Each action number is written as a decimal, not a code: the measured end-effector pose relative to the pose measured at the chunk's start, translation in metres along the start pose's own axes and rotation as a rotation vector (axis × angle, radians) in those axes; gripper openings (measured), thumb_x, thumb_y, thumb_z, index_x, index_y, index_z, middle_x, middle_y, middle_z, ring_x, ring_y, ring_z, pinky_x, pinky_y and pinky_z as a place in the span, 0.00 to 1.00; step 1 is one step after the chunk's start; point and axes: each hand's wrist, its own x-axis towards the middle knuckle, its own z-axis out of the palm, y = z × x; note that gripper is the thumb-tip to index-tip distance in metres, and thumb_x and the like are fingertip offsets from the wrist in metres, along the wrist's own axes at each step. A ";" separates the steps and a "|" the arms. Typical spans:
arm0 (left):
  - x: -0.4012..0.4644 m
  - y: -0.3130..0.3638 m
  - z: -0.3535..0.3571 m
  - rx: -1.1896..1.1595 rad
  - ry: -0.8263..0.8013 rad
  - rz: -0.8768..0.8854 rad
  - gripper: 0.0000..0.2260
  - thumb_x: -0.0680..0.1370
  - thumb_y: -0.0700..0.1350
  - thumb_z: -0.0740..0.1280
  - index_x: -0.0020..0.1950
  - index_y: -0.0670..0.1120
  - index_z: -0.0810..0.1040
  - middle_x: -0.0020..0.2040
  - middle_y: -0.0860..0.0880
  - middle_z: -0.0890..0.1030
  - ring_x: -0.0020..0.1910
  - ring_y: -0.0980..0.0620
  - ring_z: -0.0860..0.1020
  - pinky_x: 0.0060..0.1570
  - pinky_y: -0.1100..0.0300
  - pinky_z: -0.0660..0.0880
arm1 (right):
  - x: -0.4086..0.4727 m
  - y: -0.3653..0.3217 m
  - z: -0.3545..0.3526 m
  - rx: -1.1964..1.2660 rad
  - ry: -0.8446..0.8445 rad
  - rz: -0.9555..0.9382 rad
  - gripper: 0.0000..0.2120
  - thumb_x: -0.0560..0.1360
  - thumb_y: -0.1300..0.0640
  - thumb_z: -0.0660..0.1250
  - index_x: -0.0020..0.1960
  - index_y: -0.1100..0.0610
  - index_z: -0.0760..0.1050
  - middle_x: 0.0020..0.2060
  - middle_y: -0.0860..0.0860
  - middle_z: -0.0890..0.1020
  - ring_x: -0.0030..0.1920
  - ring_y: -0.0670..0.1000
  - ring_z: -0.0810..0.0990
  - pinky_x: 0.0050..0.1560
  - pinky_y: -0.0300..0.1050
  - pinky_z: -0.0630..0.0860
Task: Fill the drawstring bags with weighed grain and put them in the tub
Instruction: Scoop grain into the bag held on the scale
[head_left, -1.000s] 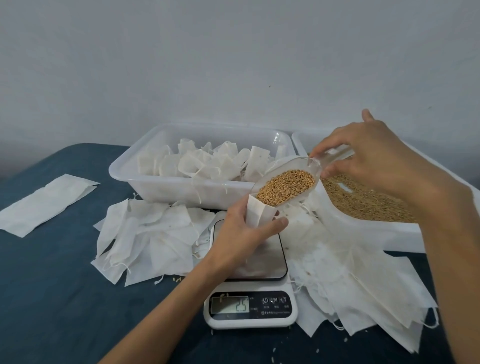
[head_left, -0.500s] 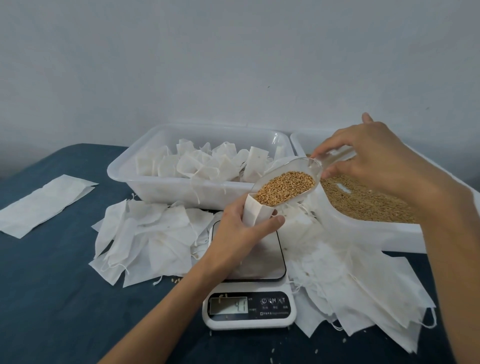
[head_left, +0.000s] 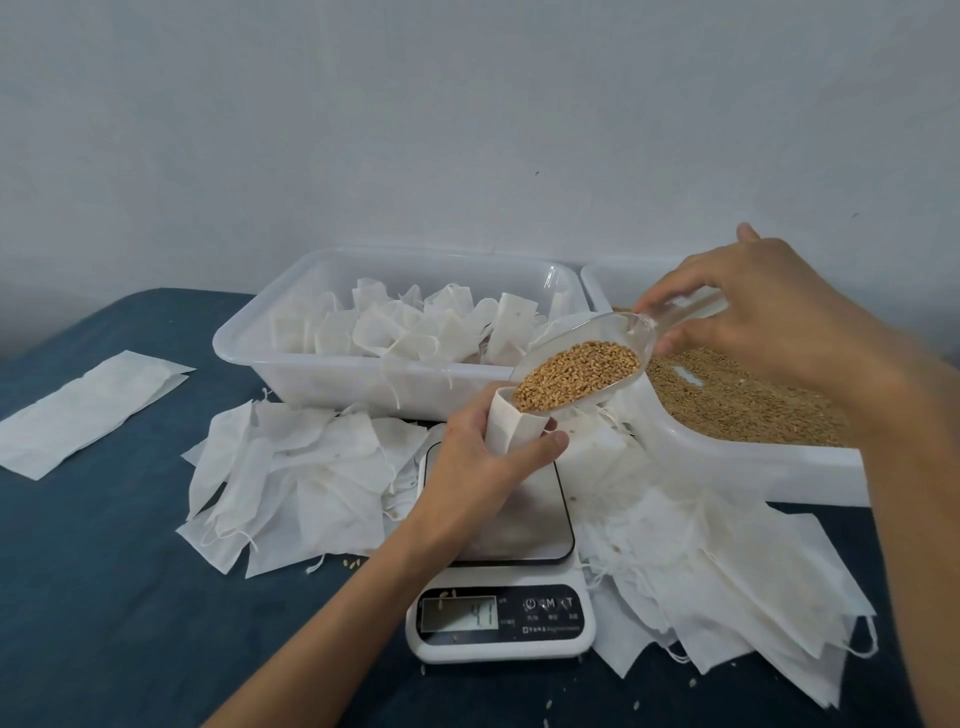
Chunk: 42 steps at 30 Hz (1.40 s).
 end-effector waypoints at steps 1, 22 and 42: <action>0.000 0.000 0.000 0.001 -0.003 0.002 0.14 0.74 0.48 0.78 0.57 0.53 0.82 0.50 0.52 0.87 0.50 0.53 0.84 0.56 0.47 0.81 | 0.000 0.000 0.000 -0.002 0.003 -0.004 0.15 0.67 0.59 0.80 0.51 0.48 0.85 0.41 0.35 0.77 0.61 0.46 0.60 0.52 0.14 0.31; -0.002 0.002 0.000 -0.016 -0.012 0.015 0.14 0.73 0.49 0.79 0.58 0.54 0.83 0.51 0.52 0.87 0.50 0.55 0.85 0.51 0.59 0.82 | 0.001 -0.005 0.001 -0.090 0.005 0.017 0.15 0.67 0.54 0.81 0.52 0.44 0.84 0.52 0.47 0.85 0.63 0.52 0.75 0.72 0.37 0.38; 0.001 0.006 -0.007 -0.031 -0.010 -0.047 0.15 0.73 0.51 0.78 0.56 0.47 0.84 0.50 0.46 0.87 0.45 0.55 0.83 0.47 0.60 0.79 | 0.001 -0.009 0.003 -0.084 -0.020 0.020 0.17 0.68 0.55 0.80 0.56 0.48 0.84 0.56 0.51 0.84 0.66 0.54 0.73 0.73 0.37 0.39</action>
